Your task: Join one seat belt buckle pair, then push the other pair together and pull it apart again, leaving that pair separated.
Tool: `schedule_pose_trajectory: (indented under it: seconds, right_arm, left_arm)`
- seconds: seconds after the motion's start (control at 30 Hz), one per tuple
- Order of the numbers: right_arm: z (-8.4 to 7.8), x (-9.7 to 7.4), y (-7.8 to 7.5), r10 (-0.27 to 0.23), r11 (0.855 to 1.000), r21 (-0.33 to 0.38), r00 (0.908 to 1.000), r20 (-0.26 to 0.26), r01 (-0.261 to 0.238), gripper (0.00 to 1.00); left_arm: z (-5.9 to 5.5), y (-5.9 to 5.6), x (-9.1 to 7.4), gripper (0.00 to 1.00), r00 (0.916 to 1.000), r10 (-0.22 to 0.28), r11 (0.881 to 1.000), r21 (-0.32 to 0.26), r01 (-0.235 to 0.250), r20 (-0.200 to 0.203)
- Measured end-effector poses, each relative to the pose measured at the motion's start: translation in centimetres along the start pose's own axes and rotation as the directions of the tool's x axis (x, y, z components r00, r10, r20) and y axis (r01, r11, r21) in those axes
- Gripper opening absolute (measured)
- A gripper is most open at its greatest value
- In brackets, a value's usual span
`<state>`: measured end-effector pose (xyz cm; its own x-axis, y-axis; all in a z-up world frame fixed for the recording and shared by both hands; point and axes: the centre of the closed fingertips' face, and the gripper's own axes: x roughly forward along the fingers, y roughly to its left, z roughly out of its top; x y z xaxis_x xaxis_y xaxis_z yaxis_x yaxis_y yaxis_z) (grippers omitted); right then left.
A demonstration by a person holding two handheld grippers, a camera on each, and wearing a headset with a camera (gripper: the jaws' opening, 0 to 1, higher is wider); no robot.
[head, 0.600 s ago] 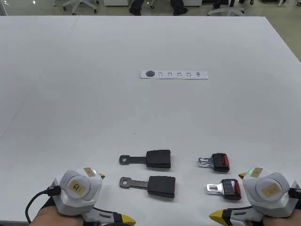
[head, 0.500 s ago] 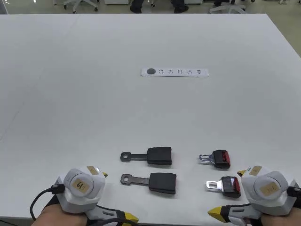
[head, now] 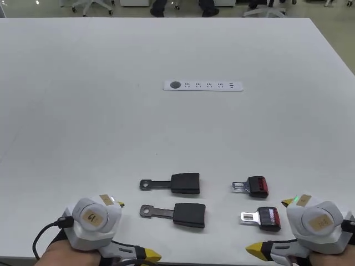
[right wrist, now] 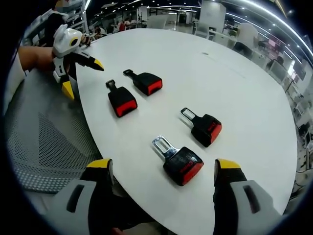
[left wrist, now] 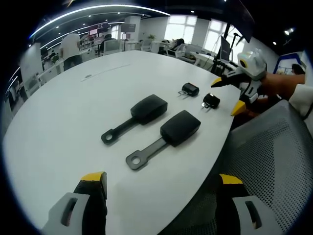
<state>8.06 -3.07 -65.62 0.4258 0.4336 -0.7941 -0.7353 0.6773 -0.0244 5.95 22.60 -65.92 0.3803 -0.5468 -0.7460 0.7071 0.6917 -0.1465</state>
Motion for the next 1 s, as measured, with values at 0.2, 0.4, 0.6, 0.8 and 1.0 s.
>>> schedule_pose_trajectory:
  seconds: [0.2,0.4,0.6,0.8,1.0]
  right_arm:
    - [0.16,-0.26,-0.11,-0.014,1.000,0.000,0.9999,0.008,0.014,0.85]
    - [0.34,-0.31,-0.14,-0.021,1.000,-0.005,0.9997,0.012,0.021,0.85]
    - [0.29,-0.28,-0.21,-0.024,1.000,-0.007,0.9996,0.015,0.024,0.85]
    - [-0.02,-0.44,-0.29,-0.030,0.999,-0.028,0.9995,0.007,0.030,0.83]
    - [-0.08,-0.42,-0.12,-0.029,0.999,-0.039,0.9996,0.005,0.029,0.80]
  left_arm:
    - [0.03,0.18,-0.07,0.94,1.0000,0.002,1.000,0.003,-0.002,0.005]
    - [0.02,0.26,-0.08,0.94,0.9999,0.006,1.000,0.004,-0.006,0.009]
    - [0.00,0.43,-0.06,0.94,0.9999,0.012,1.000,0.007,-0.013,0.010]
    - [-0.05,0.56,-0.09,0.93,0.9998,0.016,1.000,0.011,-0.016,0.009]
    - [-0.11,0.58,-0.13,0.92,0.9998,0.018,1.000,0.023,-0.019,0.004]
